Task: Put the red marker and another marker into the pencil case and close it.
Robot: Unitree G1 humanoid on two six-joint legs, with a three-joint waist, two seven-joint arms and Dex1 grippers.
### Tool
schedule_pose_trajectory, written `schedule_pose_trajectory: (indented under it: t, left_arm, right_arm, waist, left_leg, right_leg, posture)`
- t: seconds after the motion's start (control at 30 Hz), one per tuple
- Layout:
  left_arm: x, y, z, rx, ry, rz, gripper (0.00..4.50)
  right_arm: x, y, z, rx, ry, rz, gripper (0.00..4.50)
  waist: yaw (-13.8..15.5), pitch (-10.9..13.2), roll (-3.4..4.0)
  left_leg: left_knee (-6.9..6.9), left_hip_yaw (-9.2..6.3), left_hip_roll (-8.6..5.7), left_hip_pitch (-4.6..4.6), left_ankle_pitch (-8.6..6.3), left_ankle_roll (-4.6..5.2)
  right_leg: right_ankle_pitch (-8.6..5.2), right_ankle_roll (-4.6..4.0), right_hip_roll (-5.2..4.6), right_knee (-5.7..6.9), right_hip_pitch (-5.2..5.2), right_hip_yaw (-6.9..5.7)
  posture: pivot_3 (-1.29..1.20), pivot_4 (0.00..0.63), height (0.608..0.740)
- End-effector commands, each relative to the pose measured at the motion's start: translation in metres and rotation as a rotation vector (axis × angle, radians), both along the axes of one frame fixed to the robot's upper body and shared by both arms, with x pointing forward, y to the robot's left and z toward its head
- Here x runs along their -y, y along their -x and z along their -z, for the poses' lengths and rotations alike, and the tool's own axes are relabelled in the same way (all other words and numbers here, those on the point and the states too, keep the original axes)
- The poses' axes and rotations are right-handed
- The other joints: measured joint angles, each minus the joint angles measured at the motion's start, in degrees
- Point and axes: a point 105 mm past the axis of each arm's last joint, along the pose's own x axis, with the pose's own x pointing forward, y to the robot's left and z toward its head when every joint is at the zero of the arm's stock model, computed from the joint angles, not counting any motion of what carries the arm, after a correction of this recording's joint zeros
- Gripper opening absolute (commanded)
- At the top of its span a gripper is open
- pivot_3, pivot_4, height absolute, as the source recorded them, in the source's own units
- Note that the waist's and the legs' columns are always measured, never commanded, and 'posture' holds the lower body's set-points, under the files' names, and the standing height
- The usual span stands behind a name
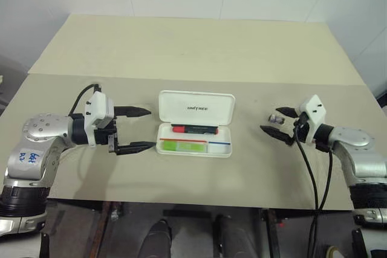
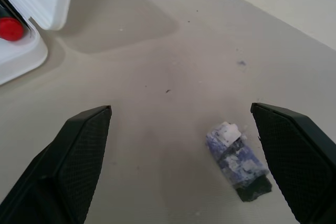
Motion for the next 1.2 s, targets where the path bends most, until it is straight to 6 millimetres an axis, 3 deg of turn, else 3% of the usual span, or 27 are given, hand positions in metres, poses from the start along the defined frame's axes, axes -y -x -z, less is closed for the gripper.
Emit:
schedule_pose_trajectory:
  t: [0.03,0.43,0.53,0.87,1.03,1.2]
  left_arm:
    - [0.000,-0.002,-0.006,0.028,-0.002,0.011,4.50]
    - [-0.001,-0.002,-0.008,0.035,-0.008,0.007,4.50]
    - [-0.001,-0.002,-0.008,0.041,-0.006,0.008,4.50]
    - [0.001,-0.002,-0.006,0.044,0.001,0.014,4.50]
    - [0.001,-0.003,-0.006,0.043,-0.004,0.019,4.50]
    - [-0.002,-0.003,-0.005,0.041,-0.011,0.015,4.50]
  right_arm:
    - [0.005,-0.004,-0.004,0.010,0.016,-0.046,4.49]
    - [0.043,-0.014,0.017,-0.117,0.119,-0.026,4.49]
    - [0.044,-0.019,0.012,-0.100,0.100,-0.016,3.90]
    - [0.011,-0.017,0.004,-0.062,0.015,-0.127,0.34]
    - [-0.017,-0.006,-0.015,0.000,0.041,-0.231,0.34]
    - [-0.077,0.032,-0.040,0.046,0.015,-0.482,0.34]
  waist:
    - [-0.17,0.00,0.00]
    - [-0.22,0.01,0.02]
    - [-0.19,0.01,0.02]
    - [-0.51,0.01,0.03]
    - [-0.62,0.03,0.06]
    - [-0.75,0.04,0.08]
  left_leg:
    - [0.00,0.01,0.00,0.01,0.00,0.00]
    - [0.01,0.02,0.00,0.02,0.00,0.00]
    - [0.05,0.01,0.00,0.04,0.00,0.00]
    - [0.05,0.01,0.00,0.05,0.01,-0.01]
    - [0.07,0.01,0.00,0.06,0.00,-0.01]
    - [0.07,-0.01,0.02,0.08,0.01,-0.01]
  right_leg:
    - [0.00,0.00,0.00,0.00,0.00,0.00]
    - [0.00,0.01,0.01,0.03,0.01,0.01]
    - [0.01,0.03,0.01,0.03,0.06,0.01]
    - [0.03,0.06,0.01,0.03,0.09,0.01]
    - [0.03,0.06,0.01,0.08,0.09,0.01]
    - [0.03,0.06,0.03,0.14,0.08,0.01]
  posture:
    - [0.00,0.150,0.740]
    - [0.00,0.150,0.740]
    - [0.00,0.150,0.740]
    - [0.00,0.150,0.740]
    - [0.00,0.150,0.740]
    - [0.00,0.150,0.740]
